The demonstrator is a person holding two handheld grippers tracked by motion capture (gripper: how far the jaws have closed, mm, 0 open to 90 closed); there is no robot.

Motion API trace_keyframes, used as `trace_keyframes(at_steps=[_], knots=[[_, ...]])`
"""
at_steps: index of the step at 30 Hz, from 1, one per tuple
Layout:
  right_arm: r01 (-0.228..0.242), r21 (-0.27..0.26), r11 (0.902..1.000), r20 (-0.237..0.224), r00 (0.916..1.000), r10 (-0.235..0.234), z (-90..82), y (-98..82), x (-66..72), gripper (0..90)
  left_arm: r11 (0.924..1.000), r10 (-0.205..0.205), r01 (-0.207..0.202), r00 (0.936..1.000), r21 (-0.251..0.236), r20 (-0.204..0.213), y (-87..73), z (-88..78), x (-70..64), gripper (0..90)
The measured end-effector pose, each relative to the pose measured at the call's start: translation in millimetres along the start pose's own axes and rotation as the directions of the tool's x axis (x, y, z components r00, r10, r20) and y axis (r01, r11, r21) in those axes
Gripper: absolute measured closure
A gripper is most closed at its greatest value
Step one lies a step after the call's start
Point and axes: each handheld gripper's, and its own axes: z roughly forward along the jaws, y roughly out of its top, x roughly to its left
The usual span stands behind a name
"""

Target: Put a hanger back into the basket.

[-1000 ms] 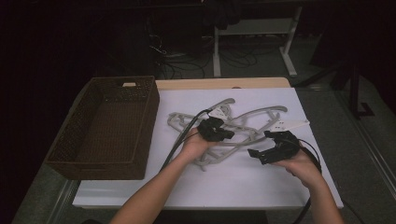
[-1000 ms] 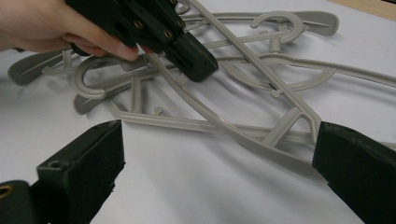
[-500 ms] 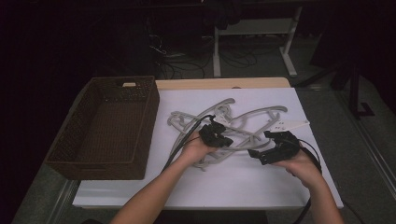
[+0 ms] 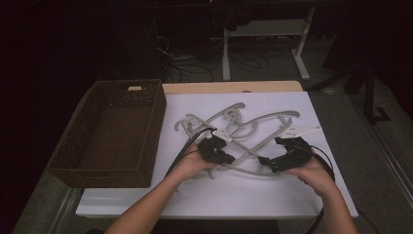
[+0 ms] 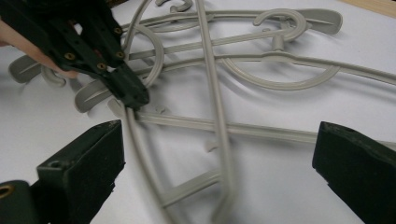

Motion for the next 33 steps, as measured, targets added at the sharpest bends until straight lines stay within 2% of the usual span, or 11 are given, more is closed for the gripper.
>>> trace_keyframes(at_steps=[7, 12, 16, 19, 20, 21, 23, 26, 27, 30, 33], knots=[[-0.001, 0.003, 1.0000, 0.000, 1.0000, 0.001, 0.9, -0.2, 0.4, 1.8, 1.0000, -0.008, 0.008, 0.9996, 0.003, 0.026, -15.1, -13.4, -6.9, 90.0], [-0.001, 0.008, 1.0000, -0.001, 1.0000, 0.001, 2.0, 0.0, 1.5, 1.8, 0.9996, -0.022, 0.022, 0.9997, -0.017, 0.007, -16.6, -21.9, -4.6, 90.0], [-0.003, 0.008, 1.0000, 0.001, 1.0000, 0.003, 1.7, 0.0, 1.2, 1.8, 0.9952, -0.063, 0.060, 0.9973, -0.077, -0.038, -11.0, -36.8, 3.6, 81.0], [-0.002, 0.003, 1.0000, 0.001, 1.0000, 0.002, 1.1, -0.3, 0.5, 1.8, 0.9877, -0.107, 0.092, 0.9876, -0.127, -0.115, -6.3, -51.1, 13.3, 71.6], [-0.003, 0.003, 1.0000, 0.000, 1.0000, 0.003, 0.8, -0.4, 0.4, 1.8, 0.9845, -0.125, 0.105, 0.9823, -0.140, -0.140, -5.3, -55.9, 17.6, 69.2], [-0.005, 0.002, 1.0000, 0.001, 1.0000, 0.005, 0.4, -0.4, 0.2, 1.8, 0.9795, -0.151, 0.123, 0.9722, -0.160, -0.179, -4.7, -60.0, 22.1, 60.5], [-0.006, 0.001, 1.0000, 0.001, 1.0000, 0.006, 0.3, -0.4, 0.2, 1.8, 0.9723, -0.191, 0.149, 0.9517, -0.180, -0.241, -4.8, -67.3, 32.2, 58.6], [-0.004, 0.000, 1.0000, -0.001, 1.0000, 0.004, 0.5, -0.4, 0.3, 1.9, 0.9553, -0.269, 0.207, 0.9052, -0.212, -0.329, -8.5, -74.7, 49.3, 49.1], [-0.002, 0.001, 1.0000, -0.001, 1.0000, 0.002, 0.7, -0.3, 0.4, 1.8, 0.9479, -0.298, 0.231, 0.8856, -0.219, -0.356, -10.5, -76.0, 54.9, 43.9], [-0.003, 0.002, 1.0000, -0.001, 1.0000, 0.003, 1.0, -0.3, 0.3, 1.9, 0.9239, -0.372, 0.297, 0.8464, -0.241, -0.381, -17.1, -77.2, 69.7, 41.9], [-0.005, 0.004, 1.0000, -0.002, 1.0000, 0.005, 1.5, -0.3, 0.2, 1.8, 0.9072, -0.415, 0.345, 0.8305, -0.241, -0.372, -22.2, -72.8, 80.0, 38.5]])
